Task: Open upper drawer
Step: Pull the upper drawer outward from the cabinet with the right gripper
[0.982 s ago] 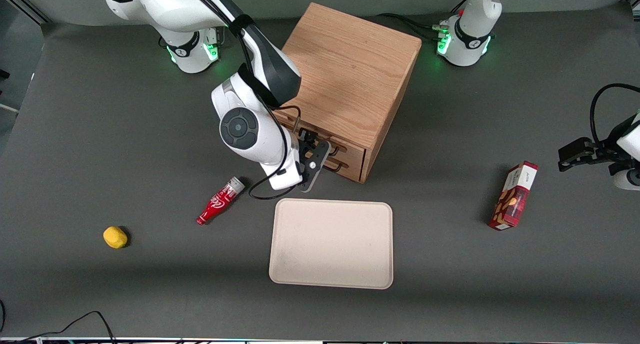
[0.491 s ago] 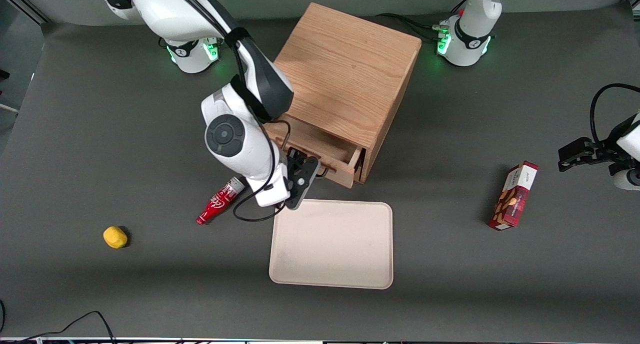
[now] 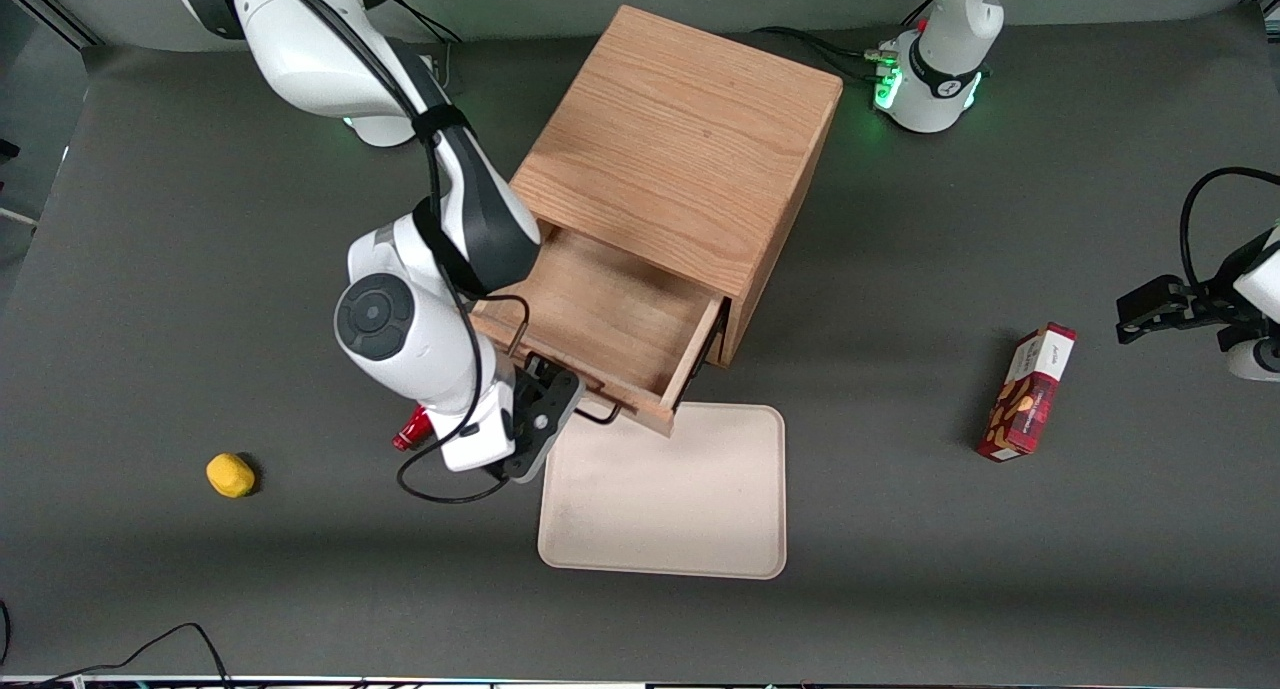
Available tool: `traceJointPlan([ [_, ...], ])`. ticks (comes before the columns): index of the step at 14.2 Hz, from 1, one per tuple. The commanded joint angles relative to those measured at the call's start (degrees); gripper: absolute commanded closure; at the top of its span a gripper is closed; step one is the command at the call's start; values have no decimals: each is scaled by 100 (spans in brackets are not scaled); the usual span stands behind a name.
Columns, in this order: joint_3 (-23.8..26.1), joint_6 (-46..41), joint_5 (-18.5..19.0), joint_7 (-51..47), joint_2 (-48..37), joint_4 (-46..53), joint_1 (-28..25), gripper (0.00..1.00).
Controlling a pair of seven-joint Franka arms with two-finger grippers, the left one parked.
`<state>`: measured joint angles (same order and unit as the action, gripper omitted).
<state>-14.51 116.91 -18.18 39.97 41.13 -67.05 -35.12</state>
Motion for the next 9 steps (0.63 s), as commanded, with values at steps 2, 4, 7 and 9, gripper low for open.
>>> traceJointPlan([
  [2,-52,174,78,213,220,306,347,0],
  [4,-52,174,78,205,220,368,444,0],
  [7,-52,165,17,178,185,386,532,0],
  [9,-43,130,-36,56,114,377,524,0],
])
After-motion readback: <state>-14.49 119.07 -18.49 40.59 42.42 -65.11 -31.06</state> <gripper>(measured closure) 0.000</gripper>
